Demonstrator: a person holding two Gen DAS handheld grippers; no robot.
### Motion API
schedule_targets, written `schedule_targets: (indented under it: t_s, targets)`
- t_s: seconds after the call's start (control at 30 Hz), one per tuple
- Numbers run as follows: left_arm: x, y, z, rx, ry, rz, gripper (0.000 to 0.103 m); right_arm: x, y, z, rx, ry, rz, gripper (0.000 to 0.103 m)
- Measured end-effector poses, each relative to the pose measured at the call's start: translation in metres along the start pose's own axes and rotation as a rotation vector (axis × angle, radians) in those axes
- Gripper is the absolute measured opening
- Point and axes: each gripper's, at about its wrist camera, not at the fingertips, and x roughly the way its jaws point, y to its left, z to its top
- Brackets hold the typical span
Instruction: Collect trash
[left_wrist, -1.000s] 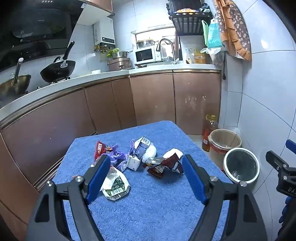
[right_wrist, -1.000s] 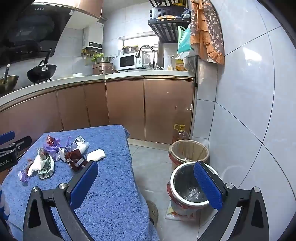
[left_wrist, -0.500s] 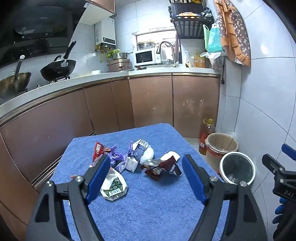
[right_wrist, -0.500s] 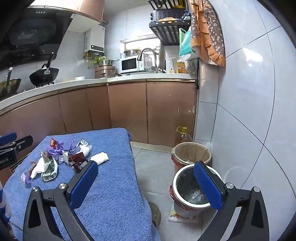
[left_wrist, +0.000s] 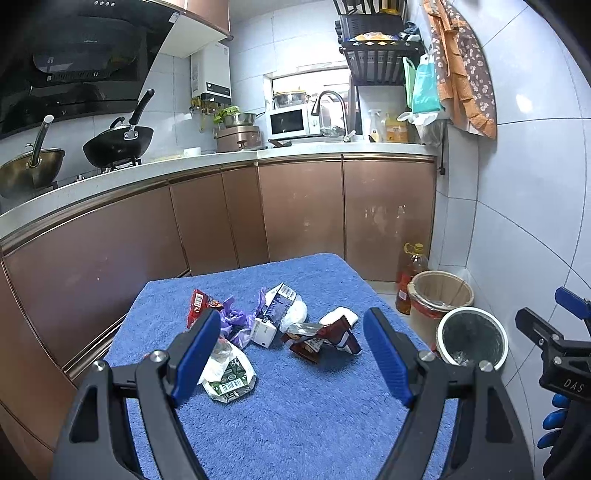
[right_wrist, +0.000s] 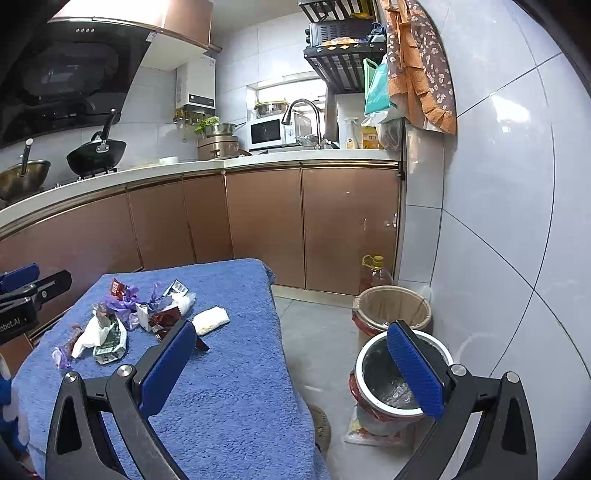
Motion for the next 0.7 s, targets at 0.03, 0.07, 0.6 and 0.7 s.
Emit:
schedule_targets:
  t_s: [0.03, 0.07, 0.6, 0.7]
  targets:
    - [-0.001, -0.001, 0.0, 0.001, -0.004, 0.0, 0.079, -0.001, 0.0, 0.0, -0.001, -0.003, -0.002, 0.103]
    - [-0.003, 0.0, 0.002, 0.001, -0.009, 0.001, 0.079, -0.002, 0.001, 0.001, -0.002, -0.004, -0.005, 0.103]
    - [-0.017, 0.005, 0.0, -0.008, -0.025, -0.002, 0.079, -0.017, 0.005, 0.004, -0.021, -0.033, -0.032, 0.103]
    - [-0.015, 0.004, 0.0, -0.007, -0.016, -0.006, 0.079, -0.018, 0.007, 0.005, -0.028, -0.034, -0.028, 0.103]
